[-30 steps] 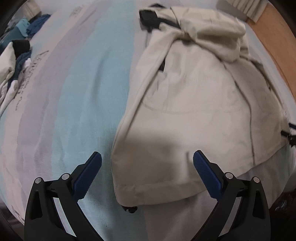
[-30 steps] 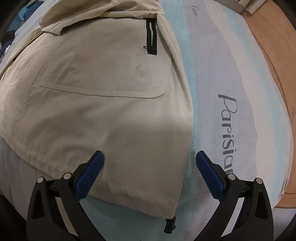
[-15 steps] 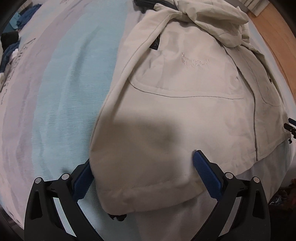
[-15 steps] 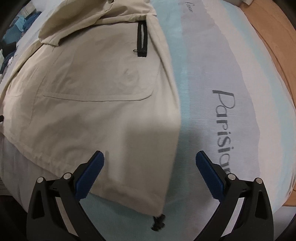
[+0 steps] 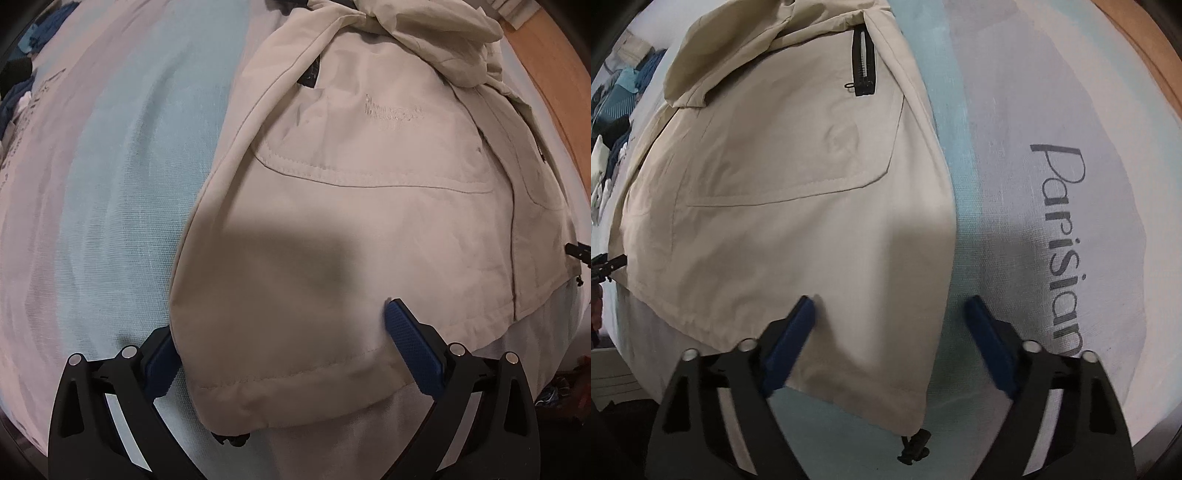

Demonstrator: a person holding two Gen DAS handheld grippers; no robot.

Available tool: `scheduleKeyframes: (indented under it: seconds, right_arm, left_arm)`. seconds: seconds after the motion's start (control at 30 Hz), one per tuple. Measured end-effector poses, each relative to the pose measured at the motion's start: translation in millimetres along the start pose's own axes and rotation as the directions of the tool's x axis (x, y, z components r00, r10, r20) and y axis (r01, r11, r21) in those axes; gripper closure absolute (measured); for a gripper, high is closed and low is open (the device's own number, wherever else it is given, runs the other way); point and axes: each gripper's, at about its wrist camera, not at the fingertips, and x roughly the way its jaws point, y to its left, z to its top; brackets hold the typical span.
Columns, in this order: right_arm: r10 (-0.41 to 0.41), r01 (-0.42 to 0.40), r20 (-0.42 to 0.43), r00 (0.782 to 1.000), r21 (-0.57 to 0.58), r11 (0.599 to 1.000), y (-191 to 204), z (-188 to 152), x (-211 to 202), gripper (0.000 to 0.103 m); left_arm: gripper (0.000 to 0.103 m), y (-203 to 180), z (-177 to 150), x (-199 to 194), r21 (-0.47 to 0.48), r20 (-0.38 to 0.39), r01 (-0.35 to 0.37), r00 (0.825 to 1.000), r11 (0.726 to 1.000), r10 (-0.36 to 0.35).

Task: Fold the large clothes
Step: 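Move both tools down to the jacket hem edge, then close both tools on the cream hem edge of the jacket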

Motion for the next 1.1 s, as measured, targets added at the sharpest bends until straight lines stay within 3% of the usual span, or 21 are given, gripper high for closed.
scheduleKeyframes:
  seconds: [0.33,0.5,0.63,0.73,0.83,0.9,0.97,1.1]
  right_arm:
    - [0.029,-0.029,-0.035,0.999,-0.008,1.000,6.7,19.8,-13.8,0.055]
    - [0.023,-0.022,-0.039,0.999,0.012,1.000,11.1,19.2,-13.4,0.055]
    - [-0.025,0.025,-0.056,0.998,-0.004,1.000,16.9,10.7,-1.6,0.055]
    - [-0.048,0.048,-0.055,0.997,-0.007,0.999,20.9,10.0,-0.7,0.055]
    - [-0.058,0.058,-0.052,0.997,-0.003,0.998,23.6,8.8,-2.1,0.065]
    - [-0.058,0.059,-0.049,0.997,0.019,0.998,26.8,11.4,-2.6,0.085]
    - [-0.040,0.042,-0.052,0.998,0.043,0.998,23.5,10.4,-5.2,0.093]
    - [-0.033,0.035,-0.051,0.998,0.036,0.999,20.1,8.8,-14.5,0.098]
  left_arm:
    - [0.051,19.0,-0.1,-27.9,-0.041,0.015,0.010,1.000,0.999,-0.009]
    - [0.051,18.5,-4.4,-31.7,-0.015,0.009,0.013,1.000,1.000,-0.013]
    - [0.040,30.6,-11.2,-23.0,-0.059,0.000,0.018,1.000,0.998,-0.018]
    - [0.038,36.9,-14.7,-21.6,-0.070,0.001,0.034,0.999,0.997,-0.034]
    - [0.039,50.2,-18.1,-24.1,-0.125,0.008,0.075,0.997,0.989,-0.074]
    - [0.044,51.3,-17.5,-24.0,-0.150,0.002,0.088,0.996,0.985,-0.089]
    - [0.059,51.0,-17.5,-26.2,-0.132,-0.009,0.083,0.996,0.988,-0.085]
    - [0.078,36.9,-16.4,-36.6,-0.053,-0.022,0.039,0.999,0.998,-0.040]
